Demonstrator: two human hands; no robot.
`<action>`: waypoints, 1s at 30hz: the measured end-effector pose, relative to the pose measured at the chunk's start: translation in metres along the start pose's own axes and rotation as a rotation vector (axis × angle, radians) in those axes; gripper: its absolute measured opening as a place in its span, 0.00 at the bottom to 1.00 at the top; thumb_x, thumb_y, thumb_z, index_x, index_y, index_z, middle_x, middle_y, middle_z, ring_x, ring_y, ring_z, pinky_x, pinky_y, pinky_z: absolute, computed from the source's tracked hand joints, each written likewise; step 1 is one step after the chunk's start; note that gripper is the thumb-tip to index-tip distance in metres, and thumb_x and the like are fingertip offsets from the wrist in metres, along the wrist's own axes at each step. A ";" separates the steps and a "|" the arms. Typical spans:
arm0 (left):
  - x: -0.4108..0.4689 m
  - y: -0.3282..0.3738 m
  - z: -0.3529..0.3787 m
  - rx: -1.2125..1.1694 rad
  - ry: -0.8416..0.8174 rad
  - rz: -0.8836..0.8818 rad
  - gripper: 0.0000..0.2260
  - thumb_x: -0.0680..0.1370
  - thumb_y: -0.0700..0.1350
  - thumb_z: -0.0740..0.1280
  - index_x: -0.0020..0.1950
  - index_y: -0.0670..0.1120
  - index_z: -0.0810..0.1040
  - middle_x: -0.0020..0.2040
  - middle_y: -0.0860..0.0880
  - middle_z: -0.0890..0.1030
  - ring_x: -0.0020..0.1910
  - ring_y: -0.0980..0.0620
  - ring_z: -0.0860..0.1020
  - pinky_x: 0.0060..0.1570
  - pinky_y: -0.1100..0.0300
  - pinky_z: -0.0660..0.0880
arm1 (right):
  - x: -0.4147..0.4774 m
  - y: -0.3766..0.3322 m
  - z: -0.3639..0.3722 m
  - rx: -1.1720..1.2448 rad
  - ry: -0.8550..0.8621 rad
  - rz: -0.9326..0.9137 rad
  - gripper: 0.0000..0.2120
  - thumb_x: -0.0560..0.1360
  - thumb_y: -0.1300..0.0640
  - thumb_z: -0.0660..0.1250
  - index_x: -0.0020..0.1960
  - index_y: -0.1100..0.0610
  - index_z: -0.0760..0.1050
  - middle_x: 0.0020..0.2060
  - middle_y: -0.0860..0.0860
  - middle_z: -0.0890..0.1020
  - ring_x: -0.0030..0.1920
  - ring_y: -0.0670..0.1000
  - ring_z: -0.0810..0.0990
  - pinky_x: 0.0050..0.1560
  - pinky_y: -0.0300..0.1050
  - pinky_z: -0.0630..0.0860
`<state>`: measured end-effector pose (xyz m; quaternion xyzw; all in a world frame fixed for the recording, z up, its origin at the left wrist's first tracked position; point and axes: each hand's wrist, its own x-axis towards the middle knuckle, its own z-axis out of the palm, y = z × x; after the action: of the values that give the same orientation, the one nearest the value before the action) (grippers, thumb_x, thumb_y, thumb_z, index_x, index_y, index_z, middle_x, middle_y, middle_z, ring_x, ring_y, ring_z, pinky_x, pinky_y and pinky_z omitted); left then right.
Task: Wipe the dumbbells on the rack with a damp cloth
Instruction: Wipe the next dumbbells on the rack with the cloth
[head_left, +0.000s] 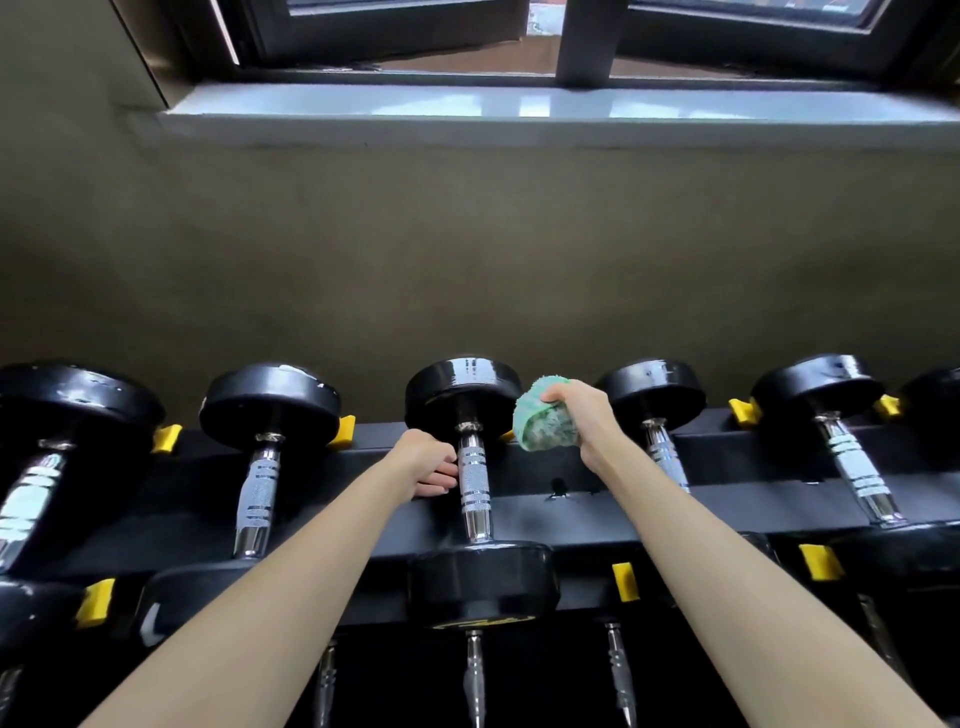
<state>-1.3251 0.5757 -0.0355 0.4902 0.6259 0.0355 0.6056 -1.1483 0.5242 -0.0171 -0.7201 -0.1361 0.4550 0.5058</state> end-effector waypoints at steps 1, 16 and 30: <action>0.000 0.000 0.000 -0.004 0.000 0.001 0.08 0.78 0.37 0.59 0.40 0.41 0.72 0.38 0.45 0.78 0.35 0.51 0.76 0.35 0.61 0.75 | -0.002 -0.003 0.004 -0.019 -0.026 -0.021 0.07 0.68 0.64 0.66 0.34 0.54 0.75 0.36 0.51 0.77 0.39 0.53 0.76 0.43 0.45 0.73; -0.008 -0.016 -0.031 -0.121 0.022 -0.050 0.12 0.79 0.32 0.52 0.48 0.40 0.74 0.36 0.44 0.78 0.20 0.56 0.75 0.30 0.64 0.74 | -0.039 -0.028 0.089 -0.843 -0.056 -0.508 0.08 0.70 0.57 0.65 0.46 0.58 0.78 0.43 0.54 0.80 0.44 0.55 0.73 0.40 0.42 0.66; -0.037 -0.011 -0.062 -0.162 0.132 0.002 0.10 0.80 0.36 0.53 0.45 0.42 0.72 0.33 0.47 0.73 0.29 0.53 0.69 0.30 0.65 0.68 | -0.064 -0.004 0.098 -1.015 -0.109 -0.584 0.10 0.73 0.57 0.64 0.51 0.54 0.81 0.49 0.54 0.82 0.52 0.57 0.77 0.49 0.45 0.72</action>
<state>-1.3887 0.5793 0.0005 0.4367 0.6590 0.1188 0.6008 -1.2601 0.5428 0.0118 -0.7803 -0.5556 0.2112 0.1945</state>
